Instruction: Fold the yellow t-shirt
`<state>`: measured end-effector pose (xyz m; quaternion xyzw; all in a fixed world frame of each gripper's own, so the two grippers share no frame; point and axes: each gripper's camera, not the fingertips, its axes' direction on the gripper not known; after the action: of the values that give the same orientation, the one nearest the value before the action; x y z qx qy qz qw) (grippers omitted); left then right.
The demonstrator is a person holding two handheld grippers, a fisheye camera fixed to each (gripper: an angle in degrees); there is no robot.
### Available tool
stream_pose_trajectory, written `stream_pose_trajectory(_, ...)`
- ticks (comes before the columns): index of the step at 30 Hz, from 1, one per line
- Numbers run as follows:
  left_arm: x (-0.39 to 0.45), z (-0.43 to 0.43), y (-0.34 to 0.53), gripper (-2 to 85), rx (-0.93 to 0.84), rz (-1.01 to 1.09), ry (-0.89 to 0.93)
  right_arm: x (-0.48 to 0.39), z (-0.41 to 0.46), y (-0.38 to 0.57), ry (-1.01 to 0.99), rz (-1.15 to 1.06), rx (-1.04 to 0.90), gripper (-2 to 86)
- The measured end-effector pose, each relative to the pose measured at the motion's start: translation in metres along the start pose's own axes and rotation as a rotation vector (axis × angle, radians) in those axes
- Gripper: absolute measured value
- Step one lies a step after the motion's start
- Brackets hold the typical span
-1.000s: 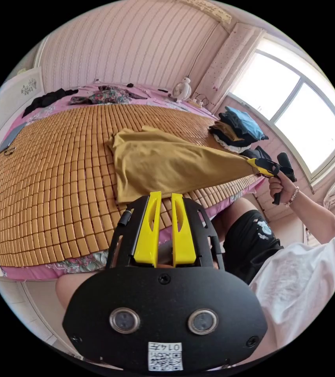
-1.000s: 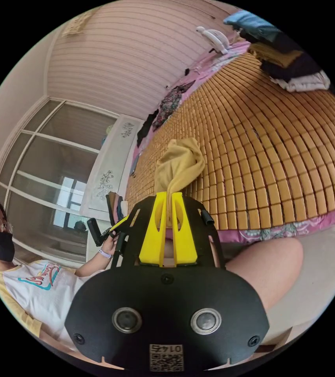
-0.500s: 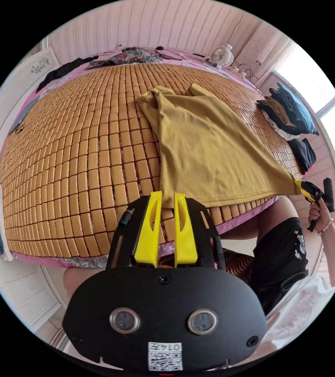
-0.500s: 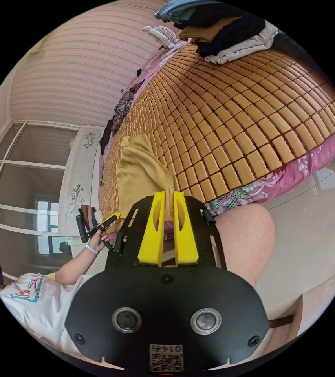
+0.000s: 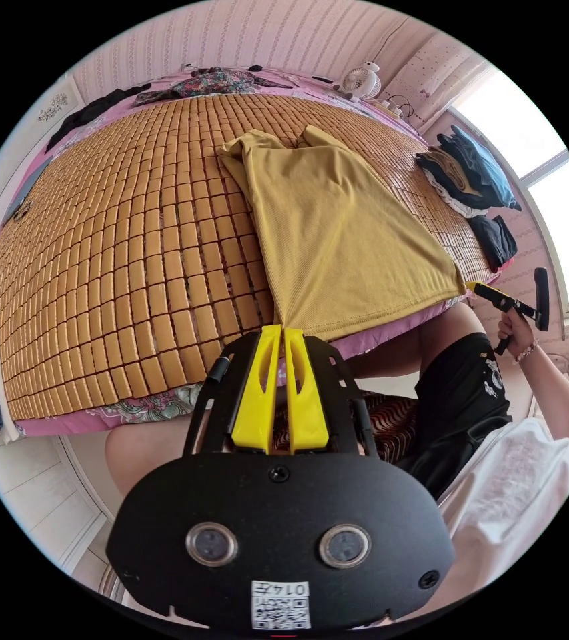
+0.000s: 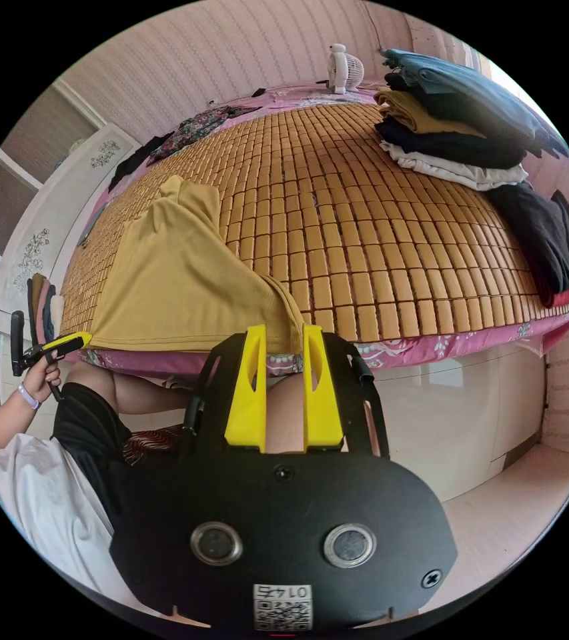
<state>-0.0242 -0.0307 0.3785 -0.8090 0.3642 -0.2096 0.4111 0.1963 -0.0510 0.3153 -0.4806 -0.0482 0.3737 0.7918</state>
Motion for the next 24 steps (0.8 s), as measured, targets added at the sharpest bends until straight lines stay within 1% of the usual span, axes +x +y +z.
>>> stream_pose_trajectory(3, 0.005, -0.005, 0.007, -0.7, -0.009, 0.006, -0.007, -0.007, 0.005, 0.002, 0.085, -0.009, -0.037, 6.3)
stream_pose_trajectory(5, 0.007, -0.009, 0.011, -0.7, -0.015, 0.007, -0.009, -0.005, 0.012, 0.006, 0.089, 0.006, -0.109, 5.2)
stream_pose_trajectory(10, 0.007, -0.027, 0.029, -0.7, -0.003, -0.008, 0.009, 0.013, -0.004, 0.028, -0.011, 0.068, -0.106, 2.3)
stream_pose_trajectory(13, 0.01, -0.052, 0.042, -0.7, 0.041, 0.007, 0.045, 0.026, -0.022, 0.044, -0.139, 0.097, -0.078, 1.9)
stream_pose_trajectory(15, 0.011, -0.084, 0.052, -0.7, 0.125, 0.022, 0.084, 0.031, -0.04, 0.051, -0.17, 0.092, -0.028, 1.7)
stream_pose_trajectory(16, 0.01, -0.093, 0.053, -0.7, 0.153, 0.025, 0.098, 0.034, -0.055, 0.052, -0.233, 0.088, 0.02, 1.5)
stream_pose_trajectory(17, 0.009, -0.116, 0.056, -0.7, 0.216, 0.029, 0.124, 0.036, -0.064, 0.052, -0.273, 0.086, 0.049, 1.4)
stream_pose_trajectory(19, 0.008, -0.155, 0.058, -0.7, 0.324, 0.045, 0.147, 0.041, -0.106, 0.047, -0.422, 0.065, 0.192, 1.2)
stream_pose_trajectory(20, 0.008, -0.186, 0.058, -0.7, 0.405, 0.06, 0.15, 0.041, -0.119, 0.045, -0.455, 0.058, 0.233, 1.2)
stream_pose_trajectory(21, 0.009, -0.221, 0.059, -0.7, 0.496, 0.076, 0.147, 0.041, -0.145, 0.04, -0.523, 0.038, 0.318, 1.2)
stream_pose_trajectory(22, 0.01, -0.239, 0.06, -0.7, 0.544, 0.085, 0.144, 0.04, -0.174, 0.037, -0.589, 0.006, 0.409, 1.2)
stream_pose_trajectory(23, 0.011, -0.278, 0.063, -0.7, 0.643, 0.106, 0.134, 0.038, -0.189, 0.036, -0.618, -0.014, 0.457, 1.1)
stream_pose_trajectory(24, 0.013, -0.317, 0.069, -0.7, 0.74, 0.127, 0.124, 0.035, -0.221, 0.035, -0.661, -0.059, 0.548, 1.1)
